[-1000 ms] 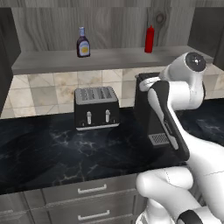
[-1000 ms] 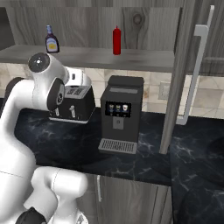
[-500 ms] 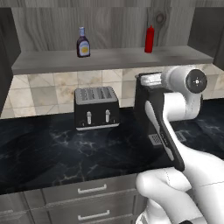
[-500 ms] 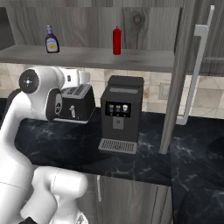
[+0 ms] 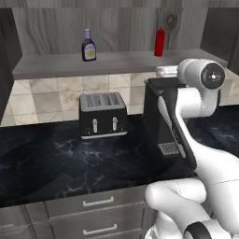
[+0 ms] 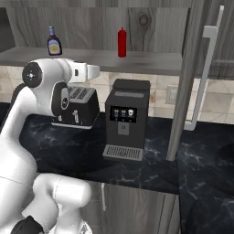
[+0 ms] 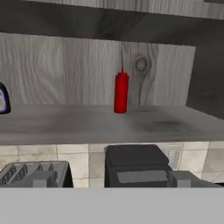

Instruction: Take 2 condiments from the cabinet and move them on the counter near the stove.Make sure the condiments are lined up with each other, next to each other.

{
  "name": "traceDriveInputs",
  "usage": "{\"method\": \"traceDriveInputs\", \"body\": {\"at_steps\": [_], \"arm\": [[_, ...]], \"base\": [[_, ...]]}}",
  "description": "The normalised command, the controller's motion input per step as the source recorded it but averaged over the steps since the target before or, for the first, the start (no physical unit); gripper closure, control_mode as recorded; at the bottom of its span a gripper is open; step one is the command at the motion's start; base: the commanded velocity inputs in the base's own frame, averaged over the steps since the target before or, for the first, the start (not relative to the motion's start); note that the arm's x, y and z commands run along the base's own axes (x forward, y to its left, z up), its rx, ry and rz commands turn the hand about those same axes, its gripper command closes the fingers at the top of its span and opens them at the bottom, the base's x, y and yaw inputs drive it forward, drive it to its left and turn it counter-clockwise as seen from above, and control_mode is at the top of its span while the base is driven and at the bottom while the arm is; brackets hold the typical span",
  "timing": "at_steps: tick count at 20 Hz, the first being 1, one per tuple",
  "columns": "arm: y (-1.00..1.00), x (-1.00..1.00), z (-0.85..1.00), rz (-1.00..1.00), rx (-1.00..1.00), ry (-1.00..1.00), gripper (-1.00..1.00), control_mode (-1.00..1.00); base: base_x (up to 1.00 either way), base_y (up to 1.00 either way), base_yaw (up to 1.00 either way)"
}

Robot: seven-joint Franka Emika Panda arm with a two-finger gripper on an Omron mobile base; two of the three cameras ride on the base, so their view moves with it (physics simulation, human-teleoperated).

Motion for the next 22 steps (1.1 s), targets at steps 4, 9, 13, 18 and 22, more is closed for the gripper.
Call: {"method": "traceDriveInputs", "body": {"at_steps": [4, 9, 13, 18, 22], "arm": [[-0.34, 0.32, 0.19, -0.01, 0.14, 0.07, -1.00, -1.00], [-0.28, 0.46, 0.00, 0.00, 0.10, 0.05, -1.00, -1.00], [-0.16, 0.50, 0.00, 0.00, 0.05, 0.00, -1.00, -1.00], [-0.01, 0.42, 0.00, 0.00, 0.02, 0.02, -1.00, -1.00], [0.00, 0.49, 0.00, 0.00, 0.00, 0.11, -1.00, -1.00]], "base": [[0.00, 0.00, 0.00], [0.00, 0.00, 0.00], [0.00, 0.00, 0.00], [0.00, 0.00, 0.00], [0.00, 0.00, 0.00]]}}
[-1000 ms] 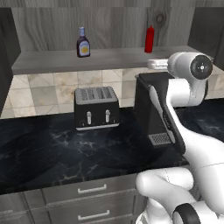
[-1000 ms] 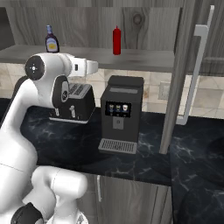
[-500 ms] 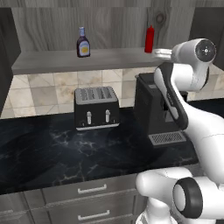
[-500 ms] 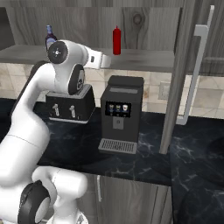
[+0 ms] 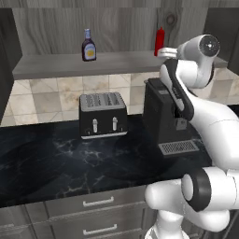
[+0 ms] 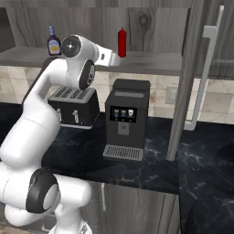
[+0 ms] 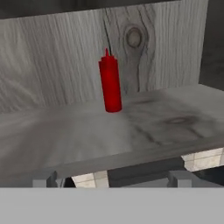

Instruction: Take 2 condiments from the cabinet and move them on the counter near the stove.Make sure the condiments are lined up with each other, next to each other.

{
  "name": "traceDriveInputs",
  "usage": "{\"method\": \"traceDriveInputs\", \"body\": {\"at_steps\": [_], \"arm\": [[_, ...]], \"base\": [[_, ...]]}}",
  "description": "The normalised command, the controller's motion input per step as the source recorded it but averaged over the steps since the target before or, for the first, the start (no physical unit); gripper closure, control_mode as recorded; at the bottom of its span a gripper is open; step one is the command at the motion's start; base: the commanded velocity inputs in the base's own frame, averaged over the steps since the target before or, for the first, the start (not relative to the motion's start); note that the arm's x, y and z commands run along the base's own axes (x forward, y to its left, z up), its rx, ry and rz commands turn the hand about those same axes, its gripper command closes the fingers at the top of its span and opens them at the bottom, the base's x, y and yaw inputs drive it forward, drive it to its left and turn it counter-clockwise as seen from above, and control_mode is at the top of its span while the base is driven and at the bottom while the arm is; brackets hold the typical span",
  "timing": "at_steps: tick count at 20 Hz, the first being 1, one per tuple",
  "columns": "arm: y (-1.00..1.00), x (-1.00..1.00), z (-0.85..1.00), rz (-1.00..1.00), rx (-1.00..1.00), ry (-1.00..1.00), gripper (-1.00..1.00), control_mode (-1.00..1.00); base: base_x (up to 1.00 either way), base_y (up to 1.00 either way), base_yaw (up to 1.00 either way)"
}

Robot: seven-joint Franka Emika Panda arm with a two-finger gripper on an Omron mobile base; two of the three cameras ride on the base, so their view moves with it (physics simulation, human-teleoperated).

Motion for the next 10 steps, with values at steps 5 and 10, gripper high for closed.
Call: {"method": "traceDriveInputs", "body": {"at_steps": [5, 10], "arm": [[0.00, 0.50, 0.00, 0.00, 0.00, 0.13, -1.00, -1.00], [-0.02, 0.43, 0.00, 0.00, 0.00, 0.02, -1.00, -1.00]], "base": [[0.00, 0.00, 0.00], [0.00, 0.00, 0.00]]}}
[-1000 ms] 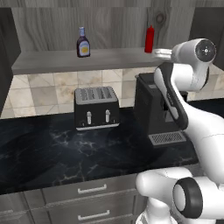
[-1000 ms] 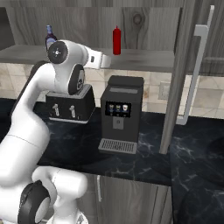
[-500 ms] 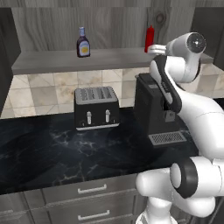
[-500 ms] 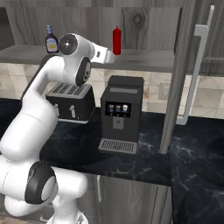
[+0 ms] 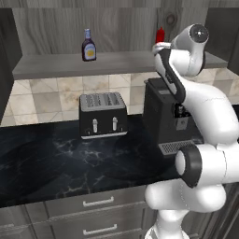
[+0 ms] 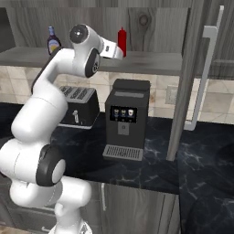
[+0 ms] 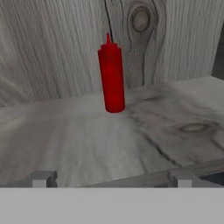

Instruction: Take 2 condiments from the cabinet and move them on the counter near the stove.Make sure the condiments are lined up with each other, next to each other.

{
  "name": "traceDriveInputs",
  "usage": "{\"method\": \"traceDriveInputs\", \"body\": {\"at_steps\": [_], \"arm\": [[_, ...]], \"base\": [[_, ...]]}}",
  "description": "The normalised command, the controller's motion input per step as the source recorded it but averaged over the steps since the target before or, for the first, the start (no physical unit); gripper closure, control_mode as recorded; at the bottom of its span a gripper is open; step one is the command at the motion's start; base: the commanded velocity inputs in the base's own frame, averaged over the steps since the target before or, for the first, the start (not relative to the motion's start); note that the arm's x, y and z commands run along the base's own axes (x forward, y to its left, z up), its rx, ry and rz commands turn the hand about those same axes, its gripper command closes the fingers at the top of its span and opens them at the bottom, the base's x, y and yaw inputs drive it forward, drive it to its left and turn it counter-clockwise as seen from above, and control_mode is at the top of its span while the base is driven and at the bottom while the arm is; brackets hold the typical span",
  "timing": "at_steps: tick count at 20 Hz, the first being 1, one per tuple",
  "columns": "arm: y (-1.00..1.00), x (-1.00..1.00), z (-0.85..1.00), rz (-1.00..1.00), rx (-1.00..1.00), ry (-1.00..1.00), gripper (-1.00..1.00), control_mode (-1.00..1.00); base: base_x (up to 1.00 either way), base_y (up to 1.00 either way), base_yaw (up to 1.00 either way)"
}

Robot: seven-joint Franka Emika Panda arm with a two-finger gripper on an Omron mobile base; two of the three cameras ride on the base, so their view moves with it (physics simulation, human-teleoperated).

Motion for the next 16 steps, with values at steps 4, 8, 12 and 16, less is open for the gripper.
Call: {"method": "traceDriveInputs", "body": {"at_steps": [4, 8, 12, 16], "arm": [[-0.11, 0.29, 0.00, 0.00, -0.01, -0.06, -1.00, -1.00], [-0.11, 0.31, 0.00, 0.00, -0.02, -0.09, -1.00, -1.00], [-0.12, 0.30, 0.00, 0.00, 0.00, -0.04, -1.00, -1.00], [-0.09, 0.32, 0.00, 0.00, 0.00, 0.00, -1.00, -1.00]], "base": [[0.00, 0.00, 0.00], [0.00, 0.00, 0.00], [0.00, 0.00, 0.00], [0.00, 0.00, 0.00]]}}
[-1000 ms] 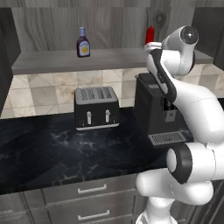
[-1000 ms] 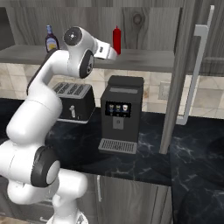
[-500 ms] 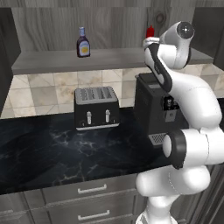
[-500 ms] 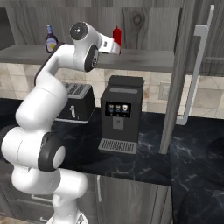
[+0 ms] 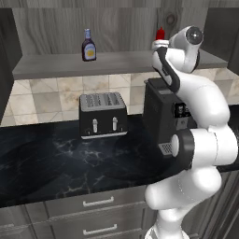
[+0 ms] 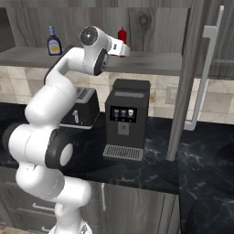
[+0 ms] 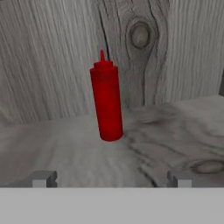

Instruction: Take 2 condiments from the cabinet and move them on the counter near the stove.Make sure the condiments are lined up with each other, next to each other.

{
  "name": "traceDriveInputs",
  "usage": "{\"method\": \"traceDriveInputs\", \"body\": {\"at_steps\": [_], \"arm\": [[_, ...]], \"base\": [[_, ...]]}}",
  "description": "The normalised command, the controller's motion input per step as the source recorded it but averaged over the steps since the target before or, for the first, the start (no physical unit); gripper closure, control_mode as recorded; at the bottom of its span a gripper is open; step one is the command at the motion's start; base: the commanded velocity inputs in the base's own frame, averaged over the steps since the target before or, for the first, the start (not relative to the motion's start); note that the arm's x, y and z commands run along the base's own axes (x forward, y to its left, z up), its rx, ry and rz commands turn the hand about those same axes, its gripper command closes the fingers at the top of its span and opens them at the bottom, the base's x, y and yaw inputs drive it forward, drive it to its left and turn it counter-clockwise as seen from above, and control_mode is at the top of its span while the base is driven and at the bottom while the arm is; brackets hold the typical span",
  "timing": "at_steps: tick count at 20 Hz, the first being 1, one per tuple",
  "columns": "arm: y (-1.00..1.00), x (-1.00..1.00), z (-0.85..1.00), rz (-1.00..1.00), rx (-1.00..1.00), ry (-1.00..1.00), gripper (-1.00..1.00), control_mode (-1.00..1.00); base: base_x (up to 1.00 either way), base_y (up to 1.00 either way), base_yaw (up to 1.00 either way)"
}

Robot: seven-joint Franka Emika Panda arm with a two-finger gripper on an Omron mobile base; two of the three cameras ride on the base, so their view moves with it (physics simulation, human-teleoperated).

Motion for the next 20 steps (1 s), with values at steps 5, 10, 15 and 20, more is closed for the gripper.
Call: {"method": "traceDriveInputs", "body": {"at_steps": [5, 10, 15, 20], "arm": [[-0.02, 0.35, 0.00, 0.00, 0.00, 0.05, -1.00, -1.00], [0.00, 0.42, 0.00, 0.00, 0.00, 0.03, -1.00, -1.00], [0.00, 0.39, 0.00, 0.00, 0.00, 0.01, -1.00, -1.00], [0.00, 0.30, 0.00, 0.00, 0.00, 0.00, -1.00, -1.00]], "base": [[0.00, 0.00, 0.00], [0.00, 0.00, 0.00], [0.00, 0.00, 0.00], [0.00, 0.00, 0.00]]}}
